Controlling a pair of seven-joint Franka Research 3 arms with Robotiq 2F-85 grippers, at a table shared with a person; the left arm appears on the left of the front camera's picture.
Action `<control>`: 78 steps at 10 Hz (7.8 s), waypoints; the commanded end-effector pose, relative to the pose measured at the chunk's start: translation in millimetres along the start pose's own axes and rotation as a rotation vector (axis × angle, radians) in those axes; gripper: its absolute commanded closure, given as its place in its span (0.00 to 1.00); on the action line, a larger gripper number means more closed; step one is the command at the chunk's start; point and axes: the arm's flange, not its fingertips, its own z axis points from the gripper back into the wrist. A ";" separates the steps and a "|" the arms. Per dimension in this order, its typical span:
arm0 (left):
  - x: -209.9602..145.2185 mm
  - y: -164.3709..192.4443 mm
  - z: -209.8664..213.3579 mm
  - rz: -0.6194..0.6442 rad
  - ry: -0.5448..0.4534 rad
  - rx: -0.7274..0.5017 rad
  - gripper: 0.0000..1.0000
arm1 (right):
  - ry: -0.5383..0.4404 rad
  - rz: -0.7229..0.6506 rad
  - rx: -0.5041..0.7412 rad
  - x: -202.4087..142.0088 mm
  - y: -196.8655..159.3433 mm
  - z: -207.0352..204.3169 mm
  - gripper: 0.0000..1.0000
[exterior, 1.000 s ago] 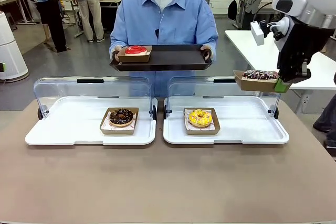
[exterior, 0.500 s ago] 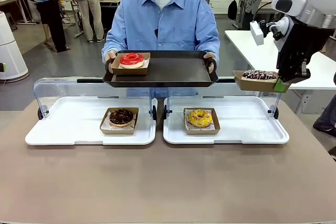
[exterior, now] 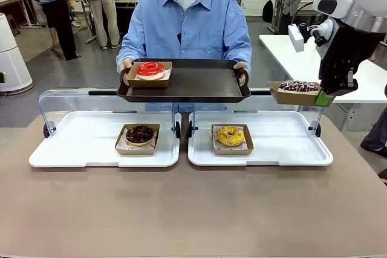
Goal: Provide the desired donut to the person.
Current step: Place the picked Paper togo box onto the Handle tray extended by the person.
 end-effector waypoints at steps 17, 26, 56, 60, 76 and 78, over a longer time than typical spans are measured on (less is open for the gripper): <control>-0.2 0.0 0.6 -0.001 0.000 0.016 0.00 | 0.024 0.112 -0.052 177.6 -106.8 -16.0 0.98; -0.2 0.0 0.6 -0.001 0.000 0.016 0.00 | -0.083 0.202 -0.019 174.2 -156.0 -54.0 0.98; -0.2 0.0 0.6 -0.001 0.000 0.016 0.00 | -0.016 0.130 0.068 -4.0 -28.6 -1.3 0.00; -0.2 0.0 0.6 -0.001 0.000 0.016 0.00 | -0.016 0.130 0.068 -4.0 -28.6 -1.3 0.00; -0.2 0.0 0.6 -0.001 0.000 0.016 0.00 | -0.016 0.130 0.068 -4.0 -28.6 -1.3 0.00; -0.2 0.0 0.6 -0.001 0.000 0.016 0.00 | -0.024 0.129 0.058 -4.5 -29.5 -4.1 0.00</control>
